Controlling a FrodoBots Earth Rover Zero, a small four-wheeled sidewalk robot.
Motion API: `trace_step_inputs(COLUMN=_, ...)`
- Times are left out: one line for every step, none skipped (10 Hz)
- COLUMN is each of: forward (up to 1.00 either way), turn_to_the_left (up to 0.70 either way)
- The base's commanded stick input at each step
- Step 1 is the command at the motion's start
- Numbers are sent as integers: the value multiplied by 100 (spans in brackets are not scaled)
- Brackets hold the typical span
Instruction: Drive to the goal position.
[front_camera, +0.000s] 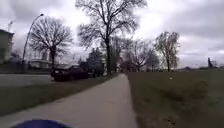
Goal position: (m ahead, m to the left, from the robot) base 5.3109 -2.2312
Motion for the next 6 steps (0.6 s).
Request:
trace_step_inputs(forward=100, turn_to_the_left=14)
trace_step_inputs(forward=100, turn_to_the_left=0)
trace_step_inputs(forward=100, turn_to_the_left=0)
trace_step_inputs(forward=100, turn_to_the_left=0)
trace_step_inputs(forward=100, turn_to_the_left=0)
trace_step_inputs(forward=100, turn_to_the_left=0)
